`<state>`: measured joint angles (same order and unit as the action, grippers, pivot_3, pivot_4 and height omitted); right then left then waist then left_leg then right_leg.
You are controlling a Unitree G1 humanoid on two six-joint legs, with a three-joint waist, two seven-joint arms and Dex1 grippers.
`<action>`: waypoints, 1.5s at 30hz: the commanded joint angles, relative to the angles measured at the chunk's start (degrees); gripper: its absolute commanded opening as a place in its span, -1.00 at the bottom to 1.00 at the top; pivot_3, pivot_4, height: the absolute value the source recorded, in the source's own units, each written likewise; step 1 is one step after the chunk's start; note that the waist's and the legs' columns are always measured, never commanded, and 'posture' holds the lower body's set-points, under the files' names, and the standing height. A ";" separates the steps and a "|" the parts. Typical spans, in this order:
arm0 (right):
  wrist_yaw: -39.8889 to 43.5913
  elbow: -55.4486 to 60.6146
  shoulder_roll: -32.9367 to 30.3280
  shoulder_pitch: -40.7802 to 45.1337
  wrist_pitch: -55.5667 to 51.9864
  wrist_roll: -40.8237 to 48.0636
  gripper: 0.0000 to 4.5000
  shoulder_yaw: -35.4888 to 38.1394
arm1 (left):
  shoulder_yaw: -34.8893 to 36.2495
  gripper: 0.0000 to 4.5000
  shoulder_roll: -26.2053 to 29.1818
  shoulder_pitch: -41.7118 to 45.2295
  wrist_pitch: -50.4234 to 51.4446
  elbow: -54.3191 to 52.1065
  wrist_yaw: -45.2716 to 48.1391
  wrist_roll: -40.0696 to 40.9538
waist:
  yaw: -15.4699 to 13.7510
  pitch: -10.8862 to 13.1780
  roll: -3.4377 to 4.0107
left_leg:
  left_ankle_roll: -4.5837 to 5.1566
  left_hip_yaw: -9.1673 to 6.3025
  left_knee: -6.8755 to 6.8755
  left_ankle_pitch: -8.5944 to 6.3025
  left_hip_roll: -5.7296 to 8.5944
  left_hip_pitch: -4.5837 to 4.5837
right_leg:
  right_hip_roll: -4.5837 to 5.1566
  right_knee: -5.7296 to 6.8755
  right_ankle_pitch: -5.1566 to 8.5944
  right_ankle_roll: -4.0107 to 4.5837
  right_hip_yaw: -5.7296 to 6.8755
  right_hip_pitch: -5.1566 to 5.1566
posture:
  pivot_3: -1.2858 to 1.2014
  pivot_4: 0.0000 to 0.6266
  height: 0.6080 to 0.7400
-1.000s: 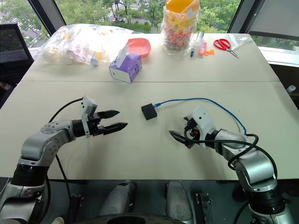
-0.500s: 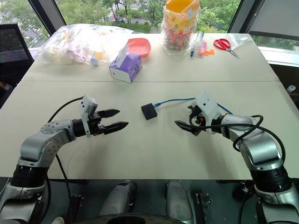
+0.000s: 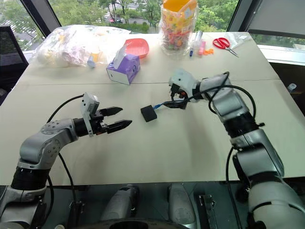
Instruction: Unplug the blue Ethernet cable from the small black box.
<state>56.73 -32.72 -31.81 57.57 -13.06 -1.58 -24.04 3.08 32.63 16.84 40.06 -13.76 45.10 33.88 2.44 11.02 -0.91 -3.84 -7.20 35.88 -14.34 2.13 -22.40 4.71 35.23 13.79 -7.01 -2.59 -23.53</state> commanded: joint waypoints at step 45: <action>-19.92 37.29 -0.21 -24.17 22.98 -21.88 -0.99 10.14 | 2.56 1.00 -3.05 10.68 4.46 5.83 -0.71 5.33 | 0.16 0.01 -0.02 | -0.21 -0.02 0.21 0.12 0.04 0.12 | -0.06 0.82 0.04 -0.01 -0.15 -0.19 | 0.03 -0.52 1.00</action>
<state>38.30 0.85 -31.73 33.70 9.01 -23.11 -15.18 4.93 29.13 26.76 43.98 -7.73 43.58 38.07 2.60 11.03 -0.93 -4.04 -7.22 36.09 -14.22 2.16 -22.27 4.64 36.05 13.82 -7.02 -2.73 -23.71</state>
